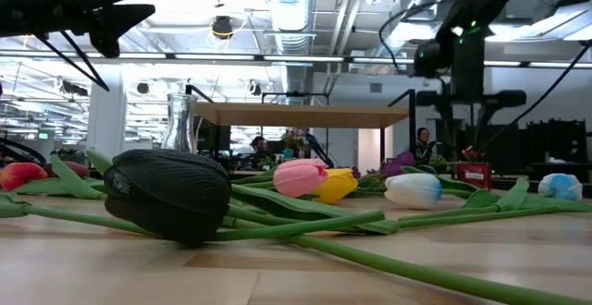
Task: Pick and place flowers into a vace then onto a shelf
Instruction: Adjust the red vase
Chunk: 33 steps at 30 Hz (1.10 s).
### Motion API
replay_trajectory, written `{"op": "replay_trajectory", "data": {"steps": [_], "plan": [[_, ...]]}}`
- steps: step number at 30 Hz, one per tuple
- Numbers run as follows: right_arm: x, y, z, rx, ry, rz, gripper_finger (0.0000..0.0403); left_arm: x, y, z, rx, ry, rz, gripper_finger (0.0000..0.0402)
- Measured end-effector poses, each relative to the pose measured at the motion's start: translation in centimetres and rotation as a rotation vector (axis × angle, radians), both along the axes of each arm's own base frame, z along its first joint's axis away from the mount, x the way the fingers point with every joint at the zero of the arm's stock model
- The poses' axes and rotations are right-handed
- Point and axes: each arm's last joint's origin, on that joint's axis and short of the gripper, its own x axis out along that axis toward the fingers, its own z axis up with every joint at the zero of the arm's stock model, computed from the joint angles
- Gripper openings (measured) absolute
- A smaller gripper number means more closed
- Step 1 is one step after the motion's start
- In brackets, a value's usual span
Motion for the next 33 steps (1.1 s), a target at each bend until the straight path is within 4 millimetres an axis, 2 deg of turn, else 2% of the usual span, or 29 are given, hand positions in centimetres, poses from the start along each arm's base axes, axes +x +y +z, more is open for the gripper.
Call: {"op": "replay_trajectory", "data": {"steps": [5,8,26,30,33], "plan": [[0.1,-0.7,-2.0,0.121,0.030,-0.036,0.0196,0.2,0.0,-0.5,-0.054,0.042,-0.019,0.0187],[-0.1,-0.9,-2.6,0.157,0.052,-0.062,0.0194,0.2,0.0,-0.5,-0.057,0.045,-0.020,0.0187],[-1.8,-2.4,-2.8,0.127,0.048,-0.068,0.0203,0.2,-0.1,-0.9,-0.035,0.083,-0.016,0.0187],[-2.2,-2.9,-2.8,0.107,0.040,-0.190,0.0222,0.2,-0.1,-0.8,-0.036,0.079,-0.016,0.0187],[-2.4,-3.1,-2.9,0.109,0.035,-0.214,0.0236,0.2,-0.1,-0.8,-0.036,0.079,-0.016,0.0187]]}}
